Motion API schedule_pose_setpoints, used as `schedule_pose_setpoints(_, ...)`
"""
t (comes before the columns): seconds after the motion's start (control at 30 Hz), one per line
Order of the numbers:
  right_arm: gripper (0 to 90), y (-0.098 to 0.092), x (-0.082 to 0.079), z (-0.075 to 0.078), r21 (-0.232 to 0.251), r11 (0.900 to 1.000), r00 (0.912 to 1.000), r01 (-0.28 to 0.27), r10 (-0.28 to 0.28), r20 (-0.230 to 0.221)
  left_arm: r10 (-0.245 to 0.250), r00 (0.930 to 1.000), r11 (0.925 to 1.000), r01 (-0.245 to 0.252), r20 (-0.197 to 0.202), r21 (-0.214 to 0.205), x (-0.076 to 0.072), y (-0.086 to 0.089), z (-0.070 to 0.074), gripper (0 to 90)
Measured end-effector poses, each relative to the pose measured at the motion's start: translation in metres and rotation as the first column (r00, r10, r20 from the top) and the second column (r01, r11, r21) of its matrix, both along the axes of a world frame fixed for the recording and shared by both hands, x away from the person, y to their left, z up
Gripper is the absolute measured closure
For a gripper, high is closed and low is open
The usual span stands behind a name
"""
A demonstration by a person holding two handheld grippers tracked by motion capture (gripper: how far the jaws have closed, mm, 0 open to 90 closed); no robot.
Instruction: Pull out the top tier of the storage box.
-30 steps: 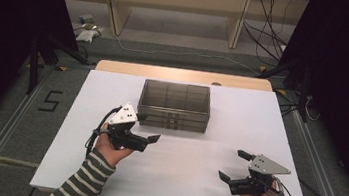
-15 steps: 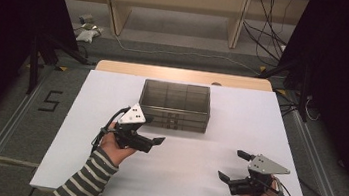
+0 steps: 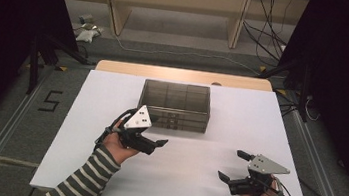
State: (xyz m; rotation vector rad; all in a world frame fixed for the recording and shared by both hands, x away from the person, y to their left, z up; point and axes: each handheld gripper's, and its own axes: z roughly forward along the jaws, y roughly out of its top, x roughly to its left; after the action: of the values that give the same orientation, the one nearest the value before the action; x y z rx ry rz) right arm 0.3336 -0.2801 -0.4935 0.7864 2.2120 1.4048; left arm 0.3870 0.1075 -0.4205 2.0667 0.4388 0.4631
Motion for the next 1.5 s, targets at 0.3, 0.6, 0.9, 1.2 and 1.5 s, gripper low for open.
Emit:
schedule_pose_setpoints(0.3,2.2,0.000,-0.001,0.000,0.000,1.0000,1.0000,-0.001,0.001,-0.001,0.007,0.9986,1.0000,-0.007,0.052,-0.007,-0.003,0.001,0.003,24.1)
schedule_pose_setpoints(0.6,2.6,0.001,-0.001,0.000,-0.007,0.9999,1.0000,-0.009,0.009,0.002,-0.021,0.9854,0.9962,0.006,0.169,0.087,-0.010,-0.005,0.005,24.3)
schedule_pose_setpoints(0.9,2.6,0.001,-0.002,0.001,-0.008,1.0000,0.9999,-0.005,0.005,0.011,-0.086,0.9520,0.9829,0.033,0.294,0.181,-0.021,-0.013,0.007,24.1)
schedule_pose_setpoints(1.2,2.6,0.001,-0.002,0.001,-0.008,0.9999,0.9999,-0.009,0.009,0.009,-0.062,0.9346,0.9728,-0.022,0.350,0.231,-0.025,-0.015,0.005,26.1)
schedule_pose_setpoints(1.5,2.6,0.001,-0.002,0.001,-0.009,0.9999,0.9999,-0.009,0.009,0.009,-0.038,0.9244,0.9777,-0.044,0.380,0.205,-0.024,-0.011,0.007,25.7)
